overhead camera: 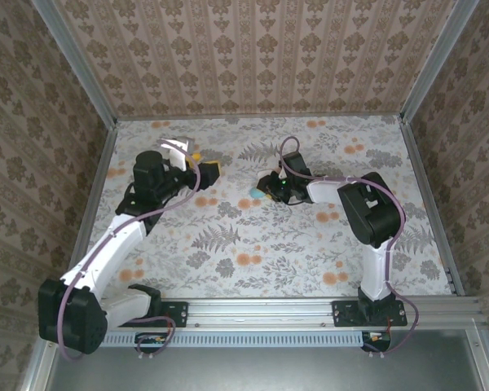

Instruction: Insert wireless bluetooth earbuds into charging case

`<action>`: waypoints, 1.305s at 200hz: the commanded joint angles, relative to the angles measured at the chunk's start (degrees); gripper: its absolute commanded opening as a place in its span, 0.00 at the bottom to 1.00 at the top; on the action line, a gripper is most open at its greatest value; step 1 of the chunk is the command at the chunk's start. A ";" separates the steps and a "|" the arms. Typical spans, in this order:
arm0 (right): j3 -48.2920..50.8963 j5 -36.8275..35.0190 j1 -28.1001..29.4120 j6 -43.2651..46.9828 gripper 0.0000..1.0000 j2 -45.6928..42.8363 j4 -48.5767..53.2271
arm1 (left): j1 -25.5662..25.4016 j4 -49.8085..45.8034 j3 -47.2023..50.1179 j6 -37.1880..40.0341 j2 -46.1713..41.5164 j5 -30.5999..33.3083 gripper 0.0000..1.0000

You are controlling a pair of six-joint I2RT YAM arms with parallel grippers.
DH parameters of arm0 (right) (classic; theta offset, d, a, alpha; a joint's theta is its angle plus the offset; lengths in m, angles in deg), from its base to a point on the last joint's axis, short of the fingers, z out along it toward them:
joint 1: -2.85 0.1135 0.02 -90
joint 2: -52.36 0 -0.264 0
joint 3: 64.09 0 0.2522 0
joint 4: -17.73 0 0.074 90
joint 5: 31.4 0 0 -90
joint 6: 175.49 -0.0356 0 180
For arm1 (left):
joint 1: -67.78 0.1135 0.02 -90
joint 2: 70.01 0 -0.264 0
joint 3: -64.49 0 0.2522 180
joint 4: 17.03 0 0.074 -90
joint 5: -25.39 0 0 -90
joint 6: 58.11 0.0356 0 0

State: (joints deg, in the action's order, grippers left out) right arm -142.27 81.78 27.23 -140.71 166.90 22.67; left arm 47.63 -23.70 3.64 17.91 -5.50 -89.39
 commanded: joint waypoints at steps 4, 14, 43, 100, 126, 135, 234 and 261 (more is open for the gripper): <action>-0.27 -3.90 -0.01 2.95 0.39 -0.26 7.17 | 0.48 -2.95 -3.07 -0.46 0.78 0.12 0.78; -0.26 -4.47 -0.04 3.57 0.43 -0.87 8.61 | 0.47 -3.32 -3.15 -0.35 0.88 0.34 0.78; -0.76 -5.93 -0.05 6.12 0.49 -2.96 12.67 | 0.54 -4.12 -3.25 -0.33 1.35 2.10 0.78; -2.39 -7.80 -0.27 12.09 0.55 -9.05 20.19 | 2.57 -17.67 -8.30 -0.51 7.43 10.97 0.78; -3.57 -8.06 -0.28 15.59 0.64 -13.07 24.49 | 4.89 -25.13 -11.87 -0.69 13.53 14.21 0.78; -3.64 -7.85 -0.21 16.58 0.65 -14.62 25.46 | 5.90 -27.23 -13.19 -0.01 16.06 15.09 0.78; 4.00 -8.79 -0.29 18.02 0.69 -31.84 27.43 | 12.18 -45.66 -35.75 14.13 43.11 25.29 0.77; 6.12 -10.07 -0.44 17.48 0.69 -34.38 27.73 | 13.14 -47.91 -41.21 16.15 48.72 22.79 0.78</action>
State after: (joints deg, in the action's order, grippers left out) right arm -138.08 73.80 27.21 -123.29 135.18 48.24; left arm 59.70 -67.15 -32.42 29.87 39.31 -66.31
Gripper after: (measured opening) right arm 0.691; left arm 0.772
